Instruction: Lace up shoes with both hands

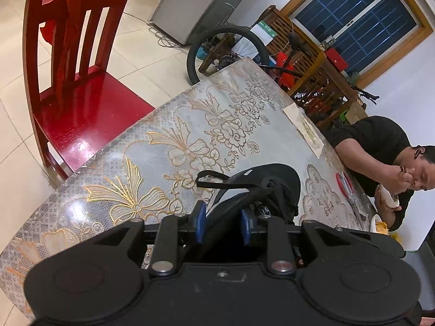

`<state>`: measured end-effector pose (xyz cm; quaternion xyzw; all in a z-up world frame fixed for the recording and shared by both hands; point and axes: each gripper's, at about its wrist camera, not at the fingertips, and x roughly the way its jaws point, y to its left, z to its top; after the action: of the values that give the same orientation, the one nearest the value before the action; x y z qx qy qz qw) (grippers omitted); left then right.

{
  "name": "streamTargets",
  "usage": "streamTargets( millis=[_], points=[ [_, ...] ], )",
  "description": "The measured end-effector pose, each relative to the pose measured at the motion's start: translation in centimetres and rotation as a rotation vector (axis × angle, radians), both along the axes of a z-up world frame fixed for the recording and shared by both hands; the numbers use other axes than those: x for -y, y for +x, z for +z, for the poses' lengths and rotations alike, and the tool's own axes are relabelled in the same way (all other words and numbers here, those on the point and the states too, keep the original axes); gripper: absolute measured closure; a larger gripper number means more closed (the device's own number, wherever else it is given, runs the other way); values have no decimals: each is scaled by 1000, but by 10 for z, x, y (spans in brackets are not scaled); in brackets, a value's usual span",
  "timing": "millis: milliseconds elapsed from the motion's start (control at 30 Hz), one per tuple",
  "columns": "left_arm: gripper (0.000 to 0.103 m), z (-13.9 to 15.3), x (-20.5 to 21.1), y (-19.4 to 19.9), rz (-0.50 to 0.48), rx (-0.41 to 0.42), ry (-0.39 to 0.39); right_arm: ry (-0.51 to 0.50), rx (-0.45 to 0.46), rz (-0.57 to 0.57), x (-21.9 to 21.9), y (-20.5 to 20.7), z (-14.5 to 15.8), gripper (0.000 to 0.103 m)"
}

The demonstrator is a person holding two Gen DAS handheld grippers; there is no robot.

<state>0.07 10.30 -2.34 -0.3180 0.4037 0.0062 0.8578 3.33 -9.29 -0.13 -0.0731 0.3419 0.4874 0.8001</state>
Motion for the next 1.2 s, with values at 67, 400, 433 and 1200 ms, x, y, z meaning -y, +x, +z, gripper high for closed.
streamTargets(
  millis=[67,400,433,1200],
  points=[
    [78,0,0,0,2,0,-1,8,14,-19,1,-1,1,101],
    [77,-1,-1,0,1,-6,-6,21,0,-52,0,8,-1,101],
    [77,-1,-1,0,2,-6,-4,21,-1,-50,-1,8,-1,101],
    [75,-2,6,1,-44,-6,32,93,-90,-63,-2,18,-8,101]
  ],
)
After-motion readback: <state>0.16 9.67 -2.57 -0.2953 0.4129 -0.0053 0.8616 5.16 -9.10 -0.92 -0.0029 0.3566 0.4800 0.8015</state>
